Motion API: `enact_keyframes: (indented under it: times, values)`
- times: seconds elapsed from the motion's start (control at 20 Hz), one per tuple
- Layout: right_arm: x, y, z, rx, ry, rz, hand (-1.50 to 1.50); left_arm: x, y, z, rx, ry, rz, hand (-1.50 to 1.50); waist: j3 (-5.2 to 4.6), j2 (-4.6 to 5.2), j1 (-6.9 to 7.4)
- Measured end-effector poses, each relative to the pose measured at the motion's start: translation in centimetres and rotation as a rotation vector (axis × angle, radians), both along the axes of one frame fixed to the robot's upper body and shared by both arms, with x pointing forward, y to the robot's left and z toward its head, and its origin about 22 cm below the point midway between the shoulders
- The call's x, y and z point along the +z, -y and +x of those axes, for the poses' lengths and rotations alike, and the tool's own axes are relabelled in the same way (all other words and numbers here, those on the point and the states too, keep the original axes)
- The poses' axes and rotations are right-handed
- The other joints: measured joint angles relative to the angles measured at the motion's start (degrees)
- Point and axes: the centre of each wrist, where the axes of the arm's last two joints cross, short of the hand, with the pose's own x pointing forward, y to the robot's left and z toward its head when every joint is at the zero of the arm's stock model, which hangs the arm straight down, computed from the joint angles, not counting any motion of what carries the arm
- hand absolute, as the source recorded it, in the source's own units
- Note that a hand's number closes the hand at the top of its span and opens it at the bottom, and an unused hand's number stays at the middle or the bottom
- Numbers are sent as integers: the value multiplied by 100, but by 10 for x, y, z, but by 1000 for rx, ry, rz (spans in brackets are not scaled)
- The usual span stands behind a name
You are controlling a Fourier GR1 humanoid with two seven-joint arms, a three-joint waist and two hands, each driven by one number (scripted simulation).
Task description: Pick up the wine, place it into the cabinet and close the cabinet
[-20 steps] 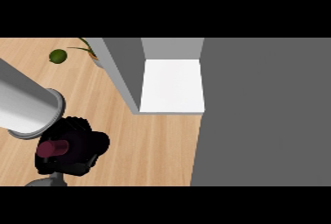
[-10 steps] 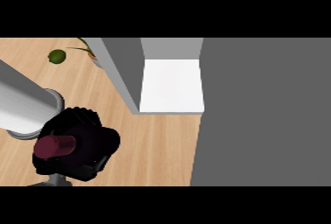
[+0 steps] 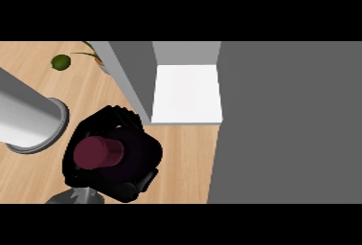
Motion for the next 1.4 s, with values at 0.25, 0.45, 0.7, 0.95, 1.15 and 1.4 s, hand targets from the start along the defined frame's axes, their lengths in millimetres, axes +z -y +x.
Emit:
enact_keyframes:
  times: [0.25,0.45,0.7,0.95,1.15,1.4]
  values:
    - [1,-1,3,1,10,6,-150,23,38,1,-11,-6,-19,150,-1,3,2]
    - [2,-3,2,7,7,8,-150,33,62,9,-7,-11,-27,150,-1,6,-8]
    - [3,1,1,-6,-1,-6,-150,44,83,22,30,-1,-13,150,-1,6,-26]
    - [2,4,1,-9,6,-16,-150,48,99,28,59,-3,2,150,-1,7,-23]
    - [-2,5,0,-2,8,-16,-150,43,106,41,83,5,27,150,-1,10,-31]
    - [-4,6,-1,-1,6,-19,-150,33,113,46,112,8,32,150,-1,9,-27]
